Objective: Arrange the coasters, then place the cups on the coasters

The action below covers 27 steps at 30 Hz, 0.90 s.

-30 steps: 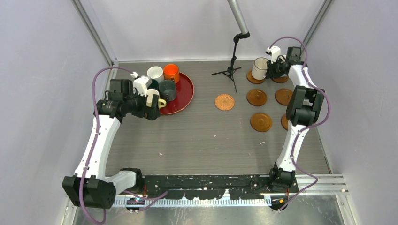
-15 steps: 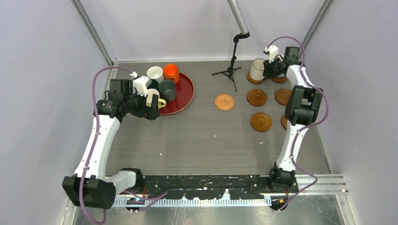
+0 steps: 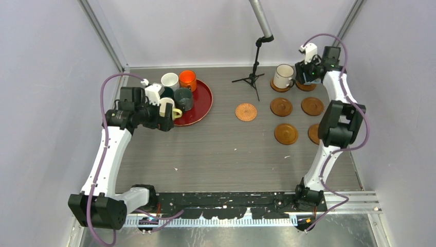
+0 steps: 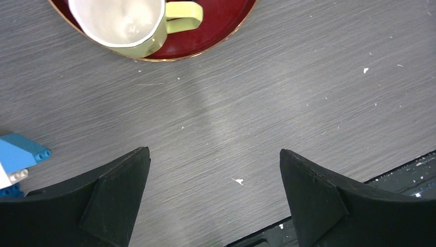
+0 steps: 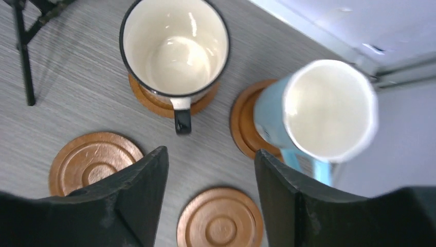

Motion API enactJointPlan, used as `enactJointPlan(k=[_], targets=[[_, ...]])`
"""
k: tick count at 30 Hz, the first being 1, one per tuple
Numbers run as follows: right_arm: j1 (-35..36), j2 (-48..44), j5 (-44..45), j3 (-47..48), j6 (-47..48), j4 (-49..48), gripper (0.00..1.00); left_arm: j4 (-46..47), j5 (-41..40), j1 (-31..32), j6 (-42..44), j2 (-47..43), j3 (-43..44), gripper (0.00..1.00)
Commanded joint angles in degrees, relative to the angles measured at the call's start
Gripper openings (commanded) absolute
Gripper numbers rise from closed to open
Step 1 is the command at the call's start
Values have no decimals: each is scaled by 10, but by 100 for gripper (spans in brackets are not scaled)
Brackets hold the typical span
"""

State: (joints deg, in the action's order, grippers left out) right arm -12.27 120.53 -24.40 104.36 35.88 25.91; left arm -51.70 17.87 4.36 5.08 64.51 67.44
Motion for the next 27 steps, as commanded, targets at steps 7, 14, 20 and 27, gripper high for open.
enactJointPlan(k=[7,14,20,27], targets=[[41,-199,-16,12,-66,164,76,-3,-71,-3,-73,-18,25,100],[204,-240,30,-17,-164,160,76,-12,-103,-10,-88,-1,45,100],[347,-186,72,1,-237,133,76,-24,-102,-40,-82,17,54,100],[488,-86,127,60,-259,139,75,-22,-105,-94,-86,55,63,100]])
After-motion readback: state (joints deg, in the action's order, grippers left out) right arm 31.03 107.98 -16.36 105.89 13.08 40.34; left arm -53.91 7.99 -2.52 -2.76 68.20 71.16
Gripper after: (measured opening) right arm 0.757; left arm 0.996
